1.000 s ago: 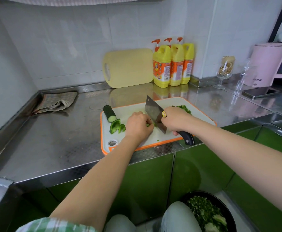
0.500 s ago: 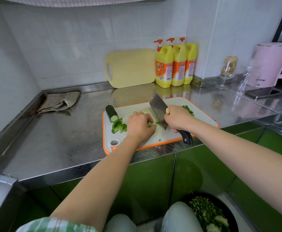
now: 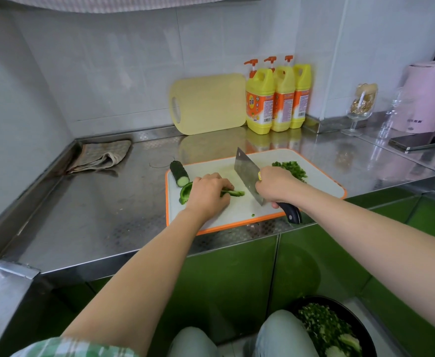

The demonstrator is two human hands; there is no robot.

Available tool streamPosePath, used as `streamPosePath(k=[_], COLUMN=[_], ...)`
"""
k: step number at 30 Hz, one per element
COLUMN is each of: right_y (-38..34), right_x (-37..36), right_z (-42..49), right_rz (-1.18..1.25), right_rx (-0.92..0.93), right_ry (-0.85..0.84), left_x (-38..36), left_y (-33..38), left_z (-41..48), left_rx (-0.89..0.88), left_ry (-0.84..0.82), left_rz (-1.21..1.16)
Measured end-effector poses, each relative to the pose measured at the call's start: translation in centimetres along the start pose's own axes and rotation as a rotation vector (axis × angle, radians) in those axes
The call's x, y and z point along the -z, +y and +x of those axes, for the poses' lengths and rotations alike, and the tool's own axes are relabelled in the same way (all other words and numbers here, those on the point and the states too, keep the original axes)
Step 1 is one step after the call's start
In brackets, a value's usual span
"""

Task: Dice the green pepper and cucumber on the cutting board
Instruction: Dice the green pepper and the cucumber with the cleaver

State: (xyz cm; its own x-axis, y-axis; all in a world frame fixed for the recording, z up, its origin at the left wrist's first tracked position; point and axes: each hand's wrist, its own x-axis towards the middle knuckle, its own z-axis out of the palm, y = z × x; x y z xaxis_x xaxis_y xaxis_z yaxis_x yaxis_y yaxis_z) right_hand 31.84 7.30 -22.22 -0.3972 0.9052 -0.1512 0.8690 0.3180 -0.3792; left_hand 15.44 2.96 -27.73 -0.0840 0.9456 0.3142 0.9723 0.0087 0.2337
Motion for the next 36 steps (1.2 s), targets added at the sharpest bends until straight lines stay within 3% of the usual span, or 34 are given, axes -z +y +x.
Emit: streamPosePath(k=[5,11,15,24,28,31,36], right_y=[0.4,-0.8,-0.8,0.1,-0.4,-1.3,-1.4], right_x=[1.0,1.6,0.9,0.3,1.7,1.2,0.8], right_z=[-0.4,-1.1,-0.5,0.7,-0.2,-0.9,-0.1], right_rz=[0.037,-0.142,-0.088,0.054,-0.027,-0.154,-0.152], right_rx=[0.033,-0.010,-0.005,0.040,0.071,-0.008,-0.028], right_ry=[0.039,-0.054,-0.057,0.142,0.045,-0.056,-0.057], left_x=[-0.9,-1.6,-1.6,-1.8,-2.1,-2.2,-2.2], left_y=[0.7,1.0,1.1,0.8,0.7,0.6,0.6], left_z=[0.5,0.4,0.0,0.0,0.2,0.3,0.2], left_rx=[0.027,0.076,0.080,0.055,0.061,0.067,0.057], left_ry=[0.072,0.170,0.203,0.196,0.179,0.186,0.182], left_rz=[-0.087,-0.187,-0.240,-0.253,-0.242,-0.251,-0.259])
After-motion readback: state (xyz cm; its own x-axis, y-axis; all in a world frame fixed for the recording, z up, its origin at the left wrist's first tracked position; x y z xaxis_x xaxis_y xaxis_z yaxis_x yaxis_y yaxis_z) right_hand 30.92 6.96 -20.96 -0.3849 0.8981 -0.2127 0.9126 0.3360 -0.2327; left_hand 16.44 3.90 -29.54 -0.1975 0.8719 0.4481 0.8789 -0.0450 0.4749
